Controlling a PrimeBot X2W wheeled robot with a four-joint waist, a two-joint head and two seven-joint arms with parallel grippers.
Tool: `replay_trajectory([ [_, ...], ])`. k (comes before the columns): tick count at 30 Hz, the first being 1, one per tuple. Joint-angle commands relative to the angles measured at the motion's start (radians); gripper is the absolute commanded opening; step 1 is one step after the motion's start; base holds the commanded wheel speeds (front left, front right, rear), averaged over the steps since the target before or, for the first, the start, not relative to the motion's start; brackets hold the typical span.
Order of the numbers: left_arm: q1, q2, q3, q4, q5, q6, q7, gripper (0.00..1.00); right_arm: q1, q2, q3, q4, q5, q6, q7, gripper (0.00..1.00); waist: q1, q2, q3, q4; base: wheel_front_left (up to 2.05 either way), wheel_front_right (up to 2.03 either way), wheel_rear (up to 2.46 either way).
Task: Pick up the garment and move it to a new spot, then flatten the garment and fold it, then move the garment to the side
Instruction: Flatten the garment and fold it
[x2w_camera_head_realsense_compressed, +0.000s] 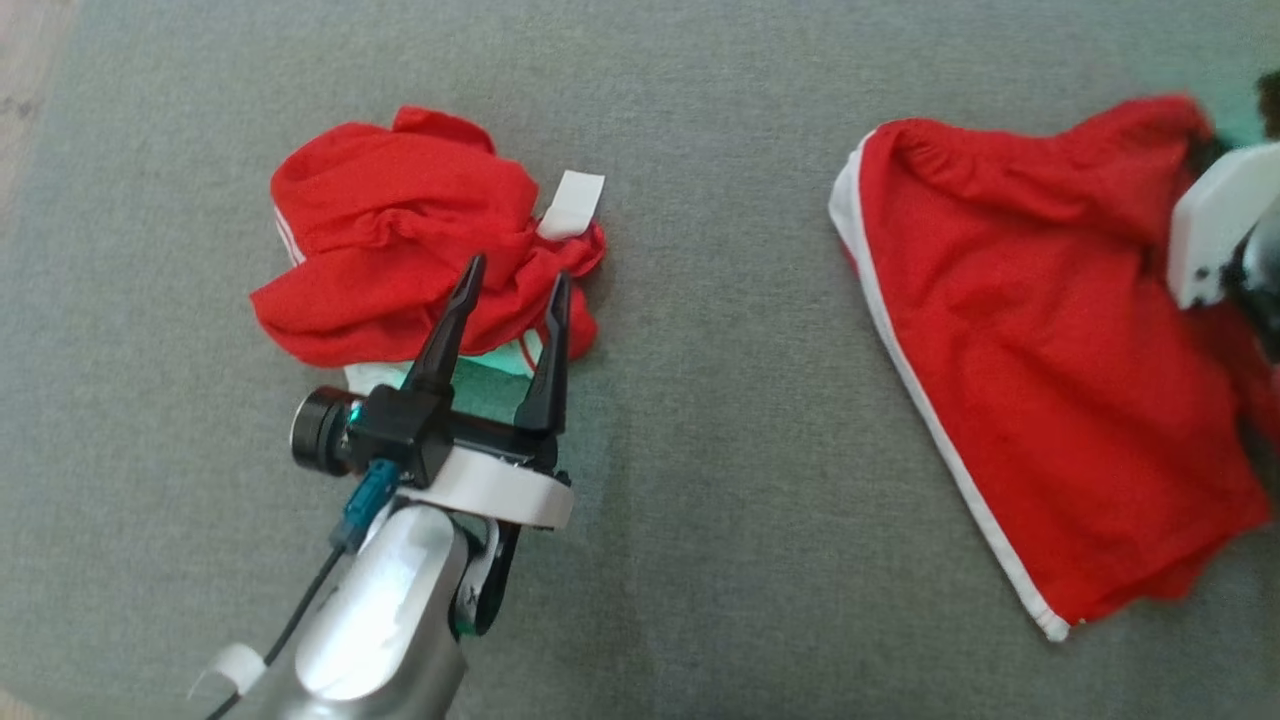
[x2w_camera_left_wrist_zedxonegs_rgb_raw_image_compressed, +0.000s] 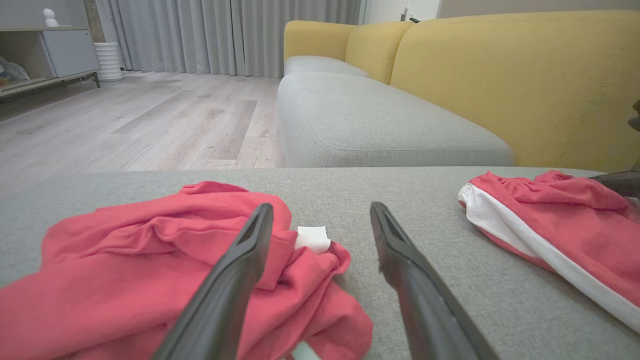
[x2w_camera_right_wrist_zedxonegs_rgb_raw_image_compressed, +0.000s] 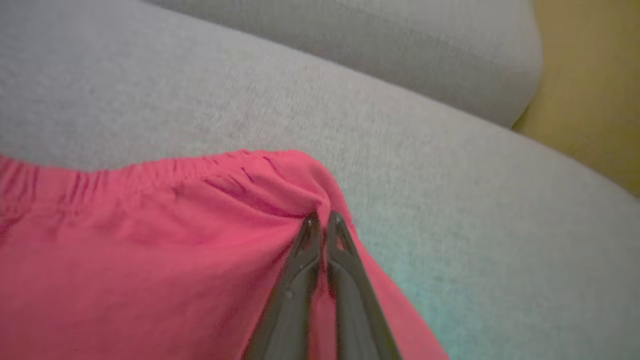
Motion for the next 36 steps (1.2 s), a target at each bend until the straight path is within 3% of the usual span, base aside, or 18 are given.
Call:
replay_trajectory([
  [1,-0.044,0.009,0.039,-0.025,0.011,-0.004,-0.009,1.0,-0.055,-0.017,0.009,-0.031,-0.025,-0.001,-0.038,0.0,-0.0001,0.0,0.01,0.011,0.0,0.0,0.0],
  [12,-0.067,-0.022,0.062,-0.021,0.03,-0.035,-0.009,1.0,-0.261,-0.018,0.039,0.034,-0.235,-0.001,-0.279,0.0,-0.0001,0.0,0.05,0.078,0.0,0.0,0.0],
  [20,-0.071,-0.033,0.077,-0.021,0.039,-0.044,-0.009,1.0,-0.383,0.01,-0.011,0.077,-0.376,-0.001,-0.382,0.0,-0.0001,0.0,0.063,0.101,0.0,0.0,0.0],
  [21,-0.071,-0.034,0.078,-0.021,0.039,-0.044,-0.009,1.0,-0.386,0.017,-0.014,0.09,-0.39,-0.001,-0.382,0.06,-0.0001,0.0,0.062,0.101,0.0,0.0,0.0],
  [22,-0.07,-0.035,0.079,-0.02,0.04,-0.043,-0.009,1.0,-0.387,0.024,-0.014,0.105,-0.403,-0.001,-0.38,1.0,-0.0001,0.0,0.06,0.1,0.0,0.0,0.0],
  [29,-0.063,-0.037,0.097,-0.016,0.046,-0.044,-0.009,1.0,-0.358,0.074,-0.063,0.185,-0.412,-0.001,-0.41,1.0,-0.0001,0.0,0.025,0.062,0.0,0.0,0.0],
  [36,-0.039,-0.037,0.129,-0.013,0.064,-0.052,-0.009,1.0,-0.275,0.151,-0.157,0.197,-0.294,-0.001,-0.518,1.0,-0.0001,0.0,-0.07,-0.017,0.0,0.0,0.0],
])
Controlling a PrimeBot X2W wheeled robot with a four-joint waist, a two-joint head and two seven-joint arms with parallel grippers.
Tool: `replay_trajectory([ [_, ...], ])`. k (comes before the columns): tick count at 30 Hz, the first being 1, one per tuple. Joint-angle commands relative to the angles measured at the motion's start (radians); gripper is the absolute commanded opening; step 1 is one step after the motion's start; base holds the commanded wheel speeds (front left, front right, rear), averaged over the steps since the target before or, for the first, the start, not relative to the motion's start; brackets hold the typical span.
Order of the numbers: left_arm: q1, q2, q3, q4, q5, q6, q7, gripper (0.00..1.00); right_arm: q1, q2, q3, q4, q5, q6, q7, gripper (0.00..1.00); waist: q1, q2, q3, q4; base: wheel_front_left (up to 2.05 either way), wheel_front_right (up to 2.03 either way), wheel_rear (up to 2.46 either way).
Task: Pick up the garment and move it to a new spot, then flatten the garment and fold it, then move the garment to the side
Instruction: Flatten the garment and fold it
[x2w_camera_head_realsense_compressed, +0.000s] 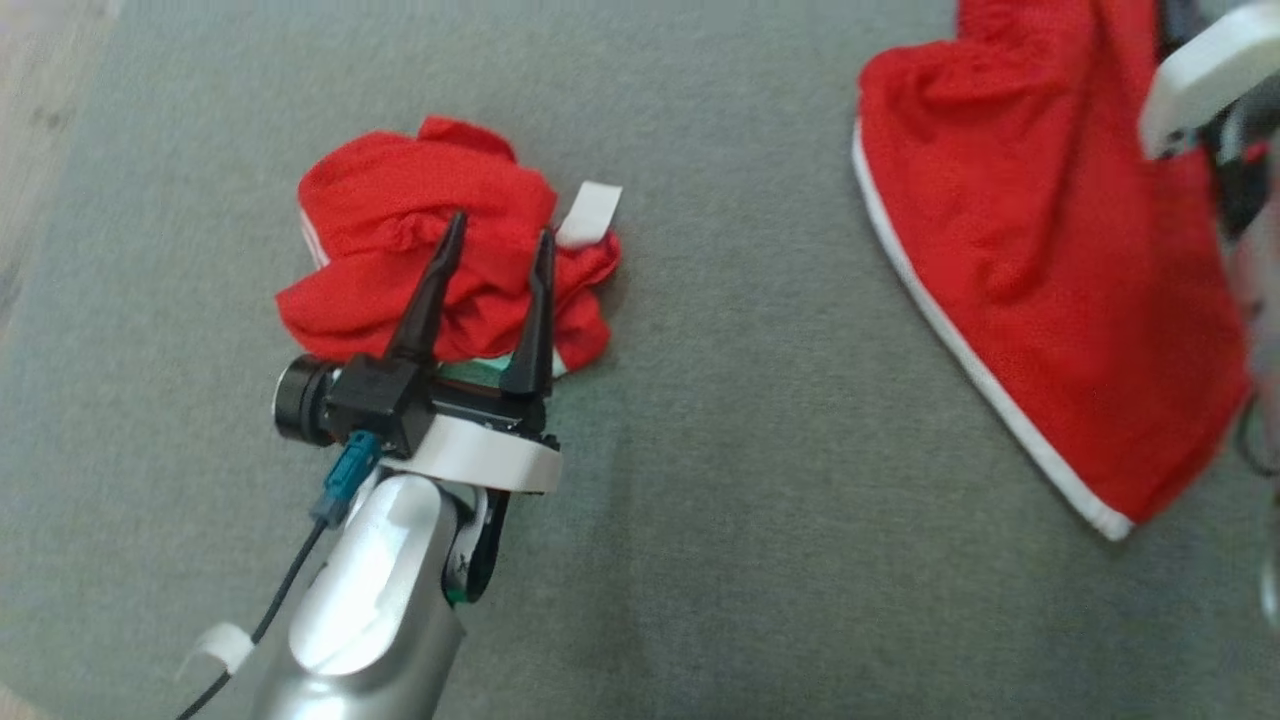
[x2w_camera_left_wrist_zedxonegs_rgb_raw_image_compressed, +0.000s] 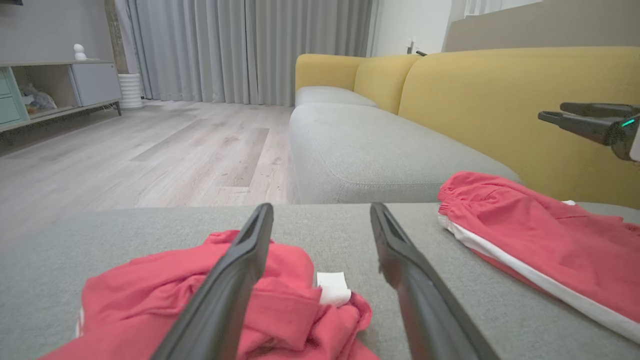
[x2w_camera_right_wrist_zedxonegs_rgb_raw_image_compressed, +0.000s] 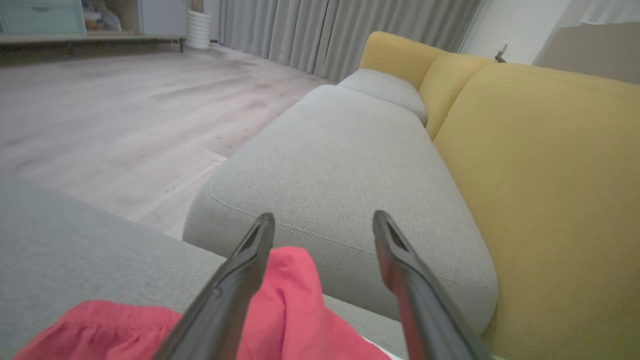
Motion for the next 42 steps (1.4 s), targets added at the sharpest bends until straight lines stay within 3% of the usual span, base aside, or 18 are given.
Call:
replay_trajectory([
  [1,0.005,0.01,0.048,-0.027,0.01,-0.004,-0.008,1.0,0.029,0.039,-0.007,-0.045,0.04,-0.001,-0.031,1.0,0.0,0.0,-0.064,-0.058,0.0,0.0,0.0],
  [6,0.031,0.01,0.062,-0.023,0.016,-0.008,-0.008,1.0,0.122,0.083,-0.034,-0.125,0.103,-0.001,-0.046,1.0,0.0,0.0,-0.131,-0.104,0.0,0.0,0.0],
  [16,0.109,0.01,0.098,-0.02,0.028,-0.005,-0.008,1.0,0.526,0.223,-0.135,-0.555,0.205,-0.001,-0.048,1.0,0.0,0.0,-0.24,-0.201,0.0,0.0,0.0],
  [19,0.146,0.01,0.12,-0.02,0.009,-0.012,-0.008,1.0,0.675,0.238,-0.159,-0.671,0.218,-0.001,-0.048,1.0,0.0,0.0,-0.262,-0.22,0.0,0.0,0.0],
  [24,0.196,0.01,0.145,-0.009,0.02,-0.021,-0.008,1.0,0.885,0.241,-0.109,-0.796,0.323,-0.001,-0.048,1.0,0.0,0.0,-0.282,-0.239,0.0,0.0,0.0],
  [33,0.216,0.009,0.157,-0.004,0.033,-0.037,-0.008,1.0,1.033,0.241,-0.063,-0.853,0.371,-0.001,-0.04,1.0,0.0,0.0,-0.278,-0.239,0.0,0.0,0.0],
  [42,0.202,0.009,0.142,0.011,0.036,-0.043,-0.008,1.0,1.089,0.241,0.023,-0.775,0.37,-0.001,0.112,1.0,0.0,0.0,-0.251,-0.211,0.0,0.0,0.0],
])
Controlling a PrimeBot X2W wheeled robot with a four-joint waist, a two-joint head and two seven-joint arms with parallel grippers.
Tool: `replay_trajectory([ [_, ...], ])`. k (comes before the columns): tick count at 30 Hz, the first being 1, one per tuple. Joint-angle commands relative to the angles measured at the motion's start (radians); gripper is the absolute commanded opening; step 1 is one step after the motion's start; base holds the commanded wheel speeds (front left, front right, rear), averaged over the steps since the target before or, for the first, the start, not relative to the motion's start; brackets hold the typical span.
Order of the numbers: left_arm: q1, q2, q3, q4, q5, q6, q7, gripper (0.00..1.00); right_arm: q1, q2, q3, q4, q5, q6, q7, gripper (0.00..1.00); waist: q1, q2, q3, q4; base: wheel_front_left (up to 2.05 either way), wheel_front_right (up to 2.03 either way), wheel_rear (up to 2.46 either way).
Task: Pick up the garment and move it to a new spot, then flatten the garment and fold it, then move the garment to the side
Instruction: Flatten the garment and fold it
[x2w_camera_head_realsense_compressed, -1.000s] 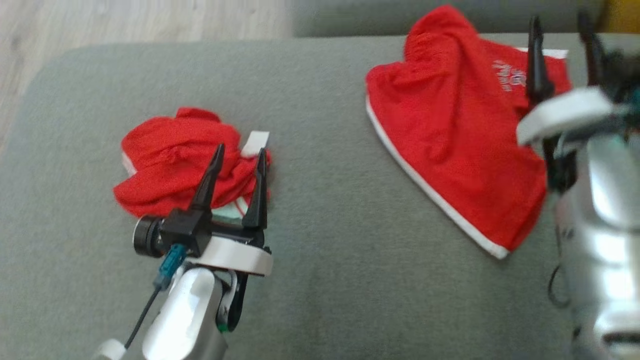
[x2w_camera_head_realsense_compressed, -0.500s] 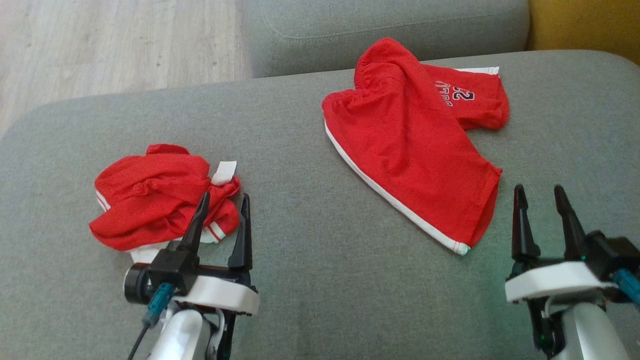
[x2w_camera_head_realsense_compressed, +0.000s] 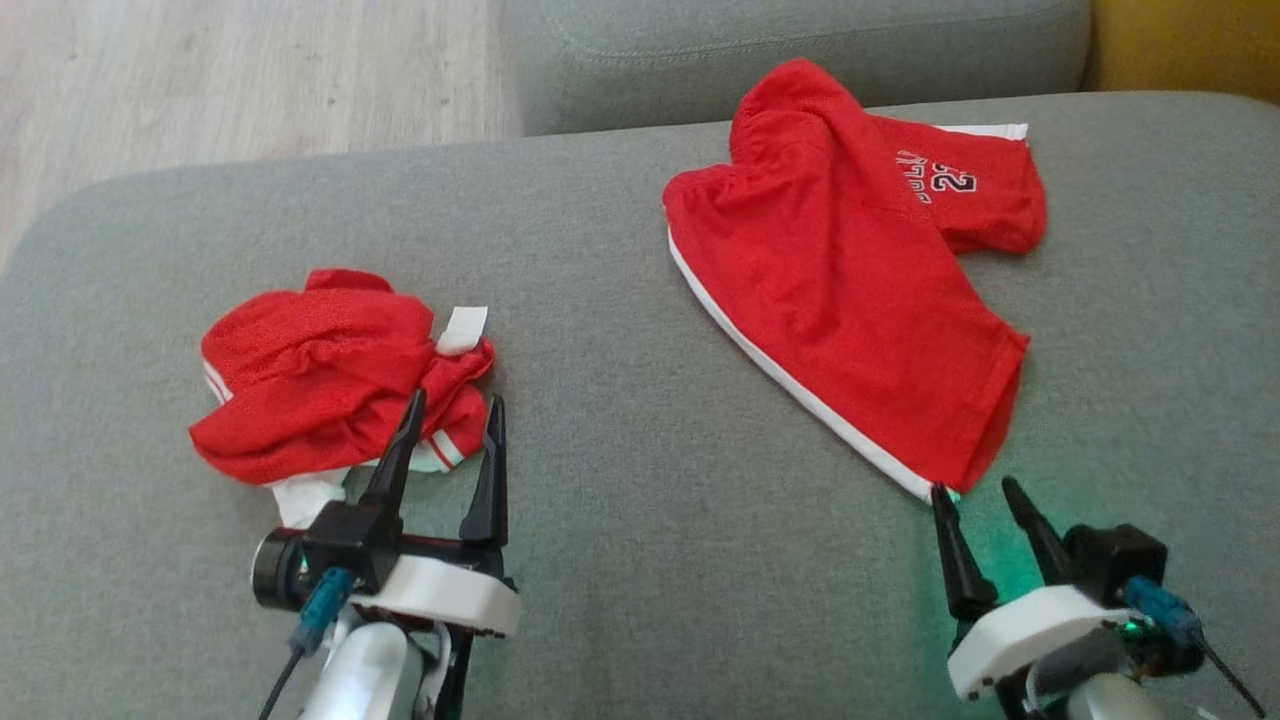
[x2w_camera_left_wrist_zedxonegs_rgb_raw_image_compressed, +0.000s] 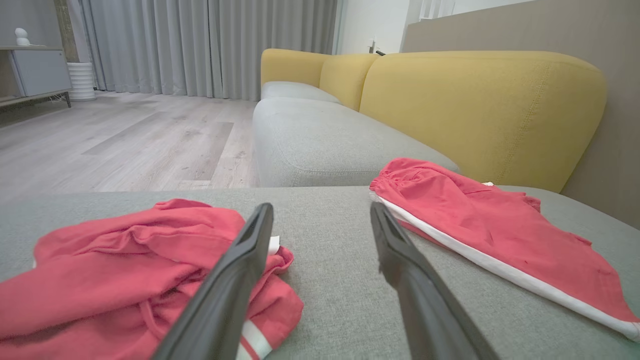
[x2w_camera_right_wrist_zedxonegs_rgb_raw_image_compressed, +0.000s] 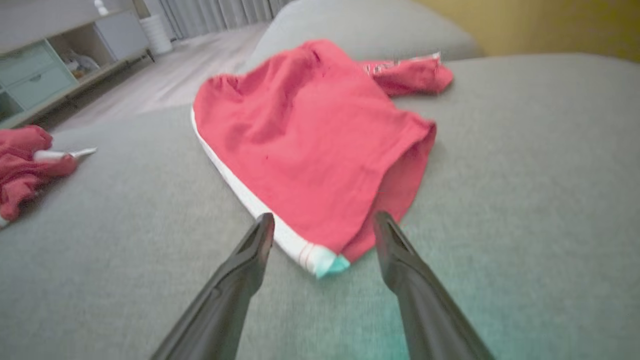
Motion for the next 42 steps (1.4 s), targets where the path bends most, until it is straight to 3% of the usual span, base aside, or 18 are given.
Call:
replay_trajectory([
  [1,-0.045,0.006,0.026,-0.025,0.004,-0.001,-0.008,1.0,-0.025,-0.005,0.021,-0.017,0.014,-0.001,0.008,1.0,0.0,-0.0001,0.011,0.008,0.0,0.0,0.0],
  [15,-0.076,0.006,0.017,-0.015,0.015,-0.005,-0.008,1.0,-0.078,-0.005,0.057,0.074,0.043,-0.001,0.004,1.0,0.0,-0.0001,0.06,0.033,0.0,0.0,0.0],
  [35,-0.101,0.006,0.009,-0.003,0.013,-0.005,-0.008,1.0,-0.131,-0.005,0.072,0.111,0.041,-0.001,-0.028,1.0,0.0,-0.0001,0.083,0.035,0.0,0.0,0.0],
  [36,-0.103,0.006,0.009,-0.002,0.013,-0.005,-0.008,1.0,-0.134,-0.005,0.073,0.113,0.041,-0.001,-0.03,0.96,0.0,-0.0001,0.084,0.035,0.0,0.0,0.0],
  [37,-0.104,0.006,0.009,-0.001,0.014,-0.004,-0.008,1.0,-0.136,-0.005,0.073,0.115,0.043,-0.001,-0.033,0.43,0.0,-0.0001,0.085,0.035,0.0,0.0,0.0],
  [38,-0.105,0.006,0.009,0.0,0.014,-0.005,-0.008,1.0,-0.138,-0.005,0.071,0.117,0.044,-0.001,-0.037,0.02,0.0,-0.0001,0.085,0.035,0.0,0.0,0.0],
  [42,-0.105,0.006,0.014,0.004,0.017,-0.005,-0.008,1.0,-0.145,-0.005,0.065,0.133,0.041,-0.001,-0.047,0.0,0.0,-0.0001,0.082,0.03,0.0,0.0,0.0],
])
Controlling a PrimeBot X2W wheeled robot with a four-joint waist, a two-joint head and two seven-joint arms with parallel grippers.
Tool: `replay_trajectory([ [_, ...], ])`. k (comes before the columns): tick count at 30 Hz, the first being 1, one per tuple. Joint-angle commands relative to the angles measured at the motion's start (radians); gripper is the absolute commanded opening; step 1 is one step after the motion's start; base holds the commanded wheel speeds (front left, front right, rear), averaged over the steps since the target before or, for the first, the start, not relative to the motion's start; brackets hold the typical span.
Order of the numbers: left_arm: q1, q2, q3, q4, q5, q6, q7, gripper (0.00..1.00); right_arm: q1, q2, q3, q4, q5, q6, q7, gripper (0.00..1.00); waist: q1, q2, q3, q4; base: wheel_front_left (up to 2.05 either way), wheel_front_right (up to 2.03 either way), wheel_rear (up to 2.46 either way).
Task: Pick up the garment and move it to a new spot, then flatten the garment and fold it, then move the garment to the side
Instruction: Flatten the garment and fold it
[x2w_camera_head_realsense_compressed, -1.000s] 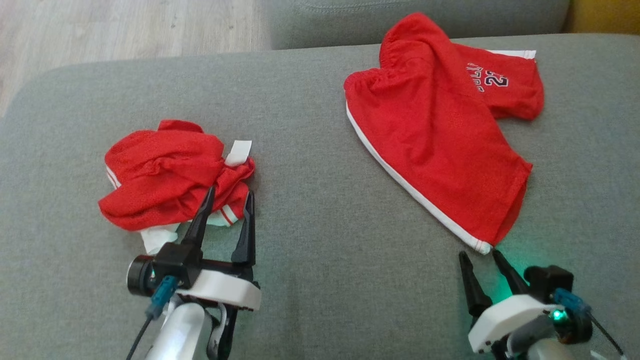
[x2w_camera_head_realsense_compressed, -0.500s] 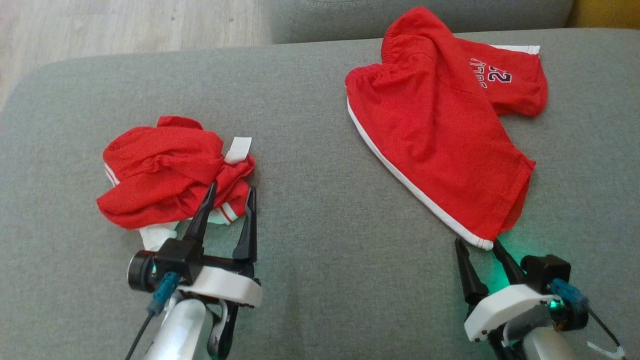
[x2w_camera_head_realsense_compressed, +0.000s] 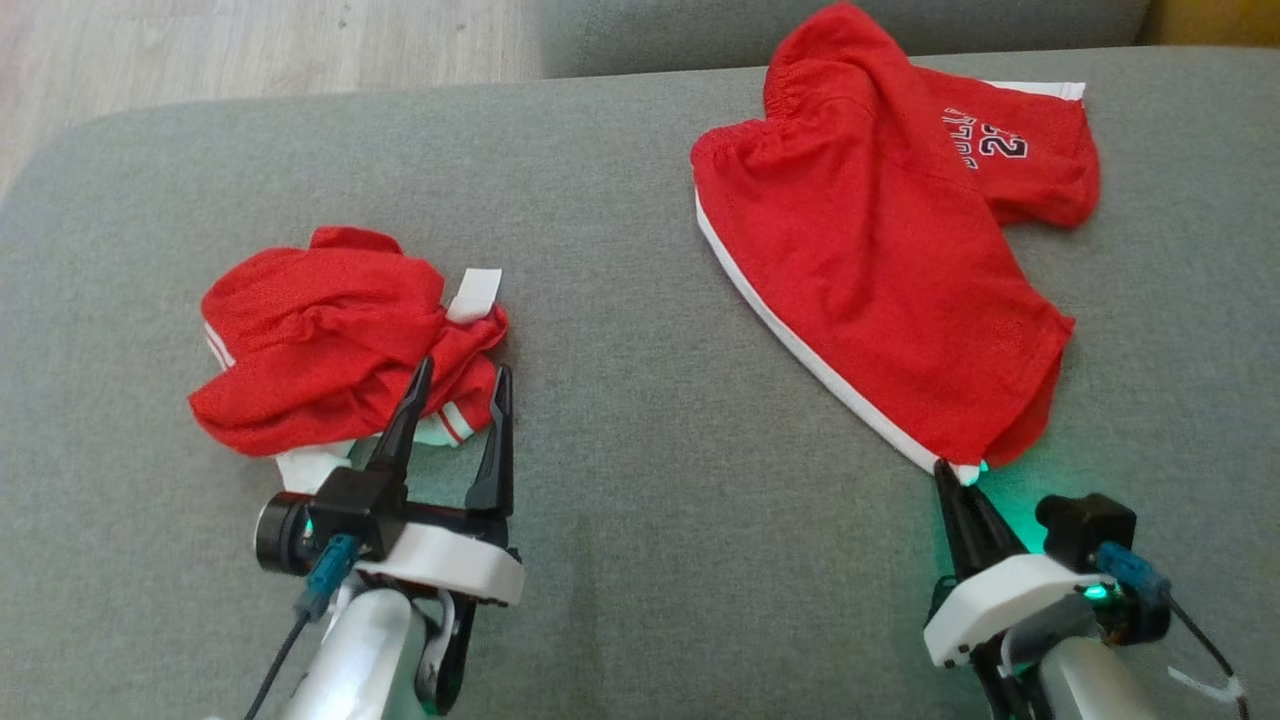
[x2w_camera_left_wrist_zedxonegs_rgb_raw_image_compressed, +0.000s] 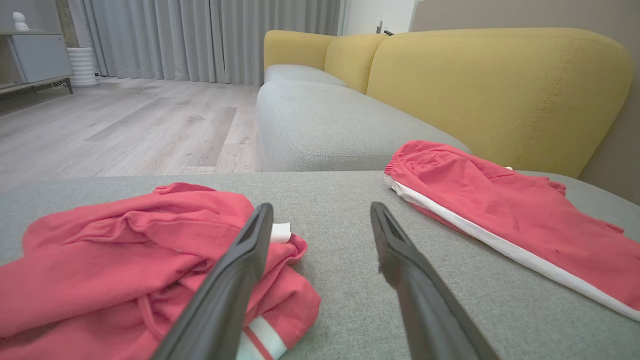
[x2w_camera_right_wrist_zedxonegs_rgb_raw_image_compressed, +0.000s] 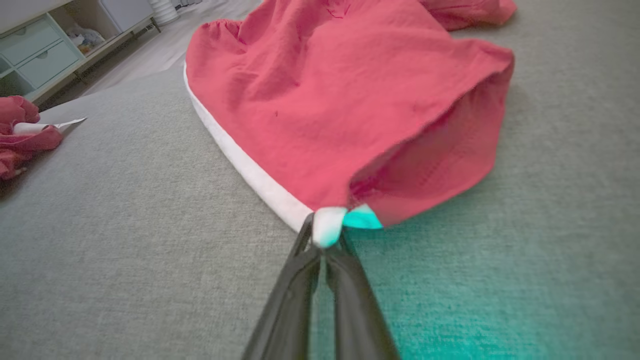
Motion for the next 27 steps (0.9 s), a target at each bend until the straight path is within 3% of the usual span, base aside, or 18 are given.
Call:
replay_trajectory([
  [1,-0.042,0.007,0.03,-0.027,0.008,0.001,-0.008,1.0,-0.035,-0.005,0.017,-0.019,-0.006,-0.001,-0.02,0.0,-0.0001,0.0,-0.004,-0.006,0.0,0.0,0.0],
  [8,-0.036,0.009,0.045,-0.03,0.016,-0.003,-0.008,1.0,-0.037,-0.005,-0.094,-0.018,-0.03,-0.001,-0.047,0.0,-0.0001,0.0,-0.027,-0.043,0.0,0.0,0.0],
  [17,-0.049,0.017,0.035,-0.029,0.039,-0.024,-0.008,1.0,-0.005,-0.005,-0.336,-0.086,-0.141,-0.001,-0.001,0.0,-0.0001,0.0,-0.039,-0.131,0.0,0.0,0.0],
  [22,-0.103,0.018,-0.021,0.0,0.062,-0.057,-0.006,1.0,-0.013,-0.005,-0.406,-0.111,-0.184,-0.001,0.03,0.0,-0.0001,0.0,-0.005,-0.169,0.0,0.0,0.0],
  [27,-0.197,0.016,-0.161,0.043,0.058,-0.101,0.04,1.0,-0.049,-0.005,-0.376,-0.119,-0.163,-0.001,0.025,0.0,-0.0001,0.0,0.055,-0.207,0.0,0.0,0.0],
])
